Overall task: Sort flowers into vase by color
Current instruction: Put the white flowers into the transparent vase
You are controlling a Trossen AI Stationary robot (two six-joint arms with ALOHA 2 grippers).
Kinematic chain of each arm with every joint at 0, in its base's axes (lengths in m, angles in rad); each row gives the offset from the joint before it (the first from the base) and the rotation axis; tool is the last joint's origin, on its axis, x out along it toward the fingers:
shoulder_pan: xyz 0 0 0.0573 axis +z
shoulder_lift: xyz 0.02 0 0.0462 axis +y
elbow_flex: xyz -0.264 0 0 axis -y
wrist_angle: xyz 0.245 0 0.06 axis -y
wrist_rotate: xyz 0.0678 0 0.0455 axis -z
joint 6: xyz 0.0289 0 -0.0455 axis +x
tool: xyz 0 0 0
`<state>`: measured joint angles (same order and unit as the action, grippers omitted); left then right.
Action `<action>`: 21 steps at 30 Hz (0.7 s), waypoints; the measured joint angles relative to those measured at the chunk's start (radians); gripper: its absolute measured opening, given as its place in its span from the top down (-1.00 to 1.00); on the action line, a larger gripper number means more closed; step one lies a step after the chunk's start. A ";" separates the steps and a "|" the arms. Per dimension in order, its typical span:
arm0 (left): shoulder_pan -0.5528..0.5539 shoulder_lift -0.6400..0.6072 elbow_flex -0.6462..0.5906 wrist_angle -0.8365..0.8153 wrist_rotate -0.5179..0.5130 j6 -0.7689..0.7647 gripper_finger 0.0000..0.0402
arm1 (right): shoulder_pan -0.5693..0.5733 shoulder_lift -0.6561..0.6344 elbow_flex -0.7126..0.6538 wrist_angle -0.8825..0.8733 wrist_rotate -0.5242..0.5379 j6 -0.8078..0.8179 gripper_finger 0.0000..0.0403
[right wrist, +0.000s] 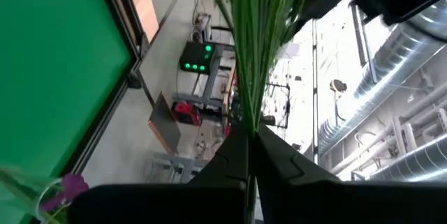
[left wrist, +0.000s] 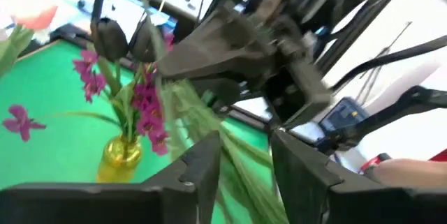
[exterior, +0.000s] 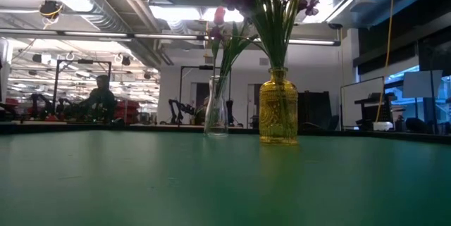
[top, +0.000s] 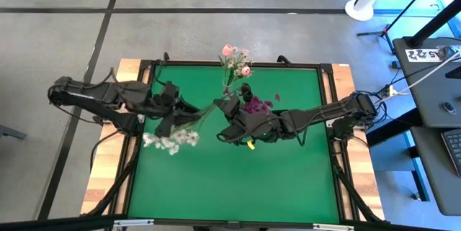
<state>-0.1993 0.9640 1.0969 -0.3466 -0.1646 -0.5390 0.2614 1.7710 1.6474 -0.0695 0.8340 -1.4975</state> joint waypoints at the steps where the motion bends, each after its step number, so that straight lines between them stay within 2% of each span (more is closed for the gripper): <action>1: 0.000 -0.010 0.000 0.004 0.002 0.002 0.37 | 0.000 0.000 0.000 -0.002 0.005 -0.001 0.98; 9: -0.001 -0.065 0.000 0.012 0.001 0.032 0.21 | -0.003 0.000 0.000 -0.002 0.011 -0.007 0.98; 16: -0.001 -0.142 0.000 0.070 -0.065 0.155 0.14 | 0.000 -0.001 0.071 -0.019 0.003 0.007 0.99; 18: -0.001 -0.175 0.000 0.083 -0.094 0.197 0.14 | 0.000 -0.014 0.110 -0.050 -0.032 0.048 0.99; 21: 0.000 -0.212 0.001 0.079 -0.139 0.238 0.14 | -0.022 -0.057 0.203 -0.157 -0.152 0.214 0.99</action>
<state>-0.1993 0.7516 1.0977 -0.2681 -0.3031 -0.3009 0.2390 1.7138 1.8503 -0.2262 0.6821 -1.2833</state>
